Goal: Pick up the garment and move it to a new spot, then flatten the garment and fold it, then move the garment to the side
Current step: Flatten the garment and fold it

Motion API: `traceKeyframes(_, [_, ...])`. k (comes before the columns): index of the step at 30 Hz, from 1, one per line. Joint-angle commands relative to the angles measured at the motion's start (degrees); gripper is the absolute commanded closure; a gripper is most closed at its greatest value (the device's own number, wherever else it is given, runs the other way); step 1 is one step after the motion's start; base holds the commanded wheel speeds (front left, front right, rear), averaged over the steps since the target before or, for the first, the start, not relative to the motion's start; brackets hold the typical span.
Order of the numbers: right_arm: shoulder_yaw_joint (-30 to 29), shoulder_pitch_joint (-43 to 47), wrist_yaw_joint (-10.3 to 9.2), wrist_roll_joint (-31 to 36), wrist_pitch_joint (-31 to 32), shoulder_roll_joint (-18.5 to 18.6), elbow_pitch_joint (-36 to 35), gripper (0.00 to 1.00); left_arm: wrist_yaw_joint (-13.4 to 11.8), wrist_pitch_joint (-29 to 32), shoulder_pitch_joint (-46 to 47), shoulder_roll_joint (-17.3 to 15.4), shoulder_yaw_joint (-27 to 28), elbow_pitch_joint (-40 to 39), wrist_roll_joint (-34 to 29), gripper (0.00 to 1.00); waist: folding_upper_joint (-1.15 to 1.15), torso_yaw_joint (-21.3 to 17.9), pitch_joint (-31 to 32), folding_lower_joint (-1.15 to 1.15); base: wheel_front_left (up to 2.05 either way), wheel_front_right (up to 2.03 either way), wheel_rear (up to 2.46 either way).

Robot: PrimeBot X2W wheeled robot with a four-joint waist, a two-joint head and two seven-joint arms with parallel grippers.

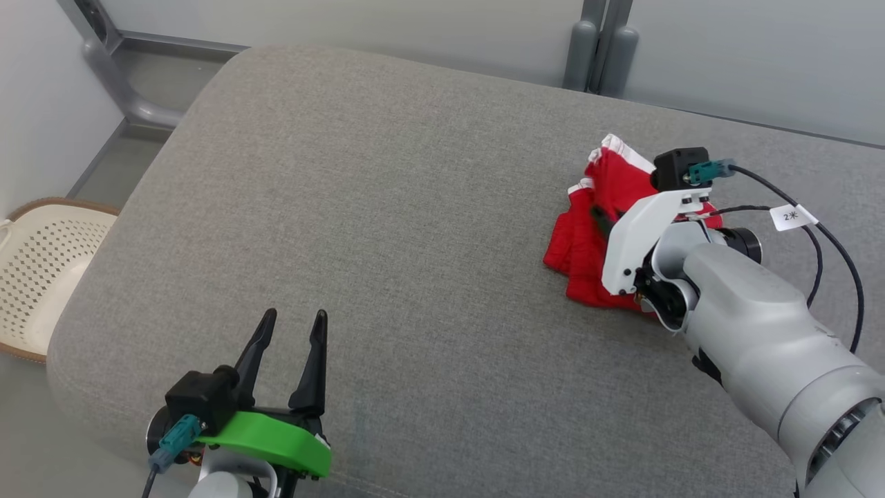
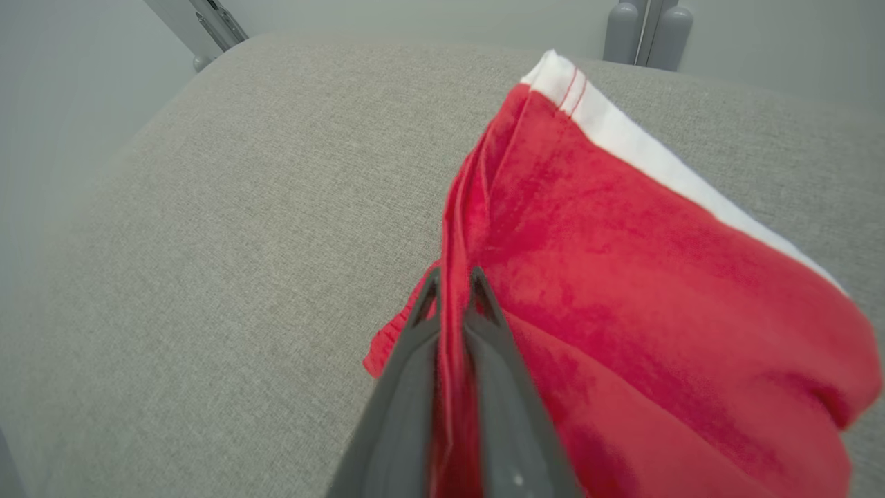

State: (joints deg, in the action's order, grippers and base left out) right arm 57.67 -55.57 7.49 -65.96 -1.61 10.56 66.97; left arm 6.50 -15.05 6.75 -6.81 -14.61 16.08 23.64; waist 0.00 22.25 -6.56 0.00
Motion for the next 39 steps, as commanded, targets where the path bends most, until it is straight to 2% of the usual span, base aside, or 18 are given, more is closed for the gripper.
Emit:
traceKeyframes(1, [0.2, -0.2, 0.0, -0.1, -0.6, -0.3, -0.5, 0.0, 0.1, -0.1, 0.8, 0.0, 0.4, 0.1, -0.5, 0.0, 0.0, -0.9, 0.1, 0.0, 0.0, 0.0, 0.0])
traceKeyframes(7, [-0.7, 1.3, 0.0, -2.1, -5.7, 0.9, -6.1, 0.0, 0.0, -0.1, 0.1, -0.4, 1.5, -0.1, -1.1, 0.0, 0.0, -4.5, 1.4, 0.0, 0.0, 0.0, 0.0])
traceKeyframes(12, [-2.2, 2.5, 0.0, -2.7, -11.9, 5.9, -12.5, 0.0, -0.2, -0.1, -1.2, -0.7, 2.6, -0.9, -1.2, 0.0, 0.0, -8.0, 2.8, 0.0, 0.0, 0.0, 0.0])
traceKeyframes(17, [-5.2, 3.7, 0.0, -0.7, -13.5, 10.9, -14.3, 0.0, -0.4, -0.1, -1.9, -0.6, 3.2, -2.1, -1.3, 0.0, 0.0, -11.1, 3.2, 0.0, 0.0, 0.0, 0.0])
traceKeyframes(21, [-10.2, 5.4, 0.0, 2.6, -13.6, 13.6, -15.0, 0.0, -0.3, -0.1, -1.7, -0.2, 2.9, -2.6, -1.7, 0.0, 0.0, -11.8, 2.8, 0.0, 0.0, 0.0, 0.0])
traceKeyframes(26, [-21.1, 9.4, 0.0, 10.0, -13.6, 15.3, -18.0, 0.0, 0.0, -0.1, -1.4, 0.0, 2.8, -2.9, -2.3, 0.0, 0.0, -11.3, 2.7, 0.0, 0.0, 0.0, 0.0])
traceKeyframes(31, [-36.4, 19.3, 0.0, 21.7, -13.6, 13.6, -27.6, 0.0, -0.2, -0.1, -3.0, 0.2, 4.4, -3.9, -2.5, 0.0, 0.0, -11.9, 3.5, 0.0, 0.0, 0.0, 0.0])
traceKeyframes(32, [-41.5, 23.2, 0.0, 25.8, -13.6, 12.1, -32.0, 0.0, -0.4, -0.1, -3.4, 0.2, 5.1, -4.2, -2.8, 0.0, 0.0, -12.6, 3.8, 0.0, 0.0, 0.0, 0.0])
traceKeyframes(33, [-44.1, 25.9, 0.0, 28.4, -13.6, 10.9, -34.7, 0.0, -0.5, -0.1, -3.8, 0.3, 5.4, -4.4, -2.8, 0.0, 0.0, -12.9, 4.0, 0.0, 0.0, 0.0, 0.0])
traceKeyframes(36, [-50.6, 33.2, 0.0, 34.7, -13.6, 7.4, -42.9, 0.0, -0.7, -0.1, -4.6, 0.4, 6.7, -5.1, -3.3, 0.0, 0.0, -14.0, 4.5, 0.0, 0.0, 0.0, 0.0])
traceKeyframes(39, [-54.3, 39.4, 0.0, 38.5, -13.5, 3.9, -48.9, 0.0, -0.9, -0.1, -5.6, 0.7, 7.7, -5.7, -4.0, 0.0, 0.0, -15.0, 5.1, 0.0, 0.0, 0.0, 0.0])
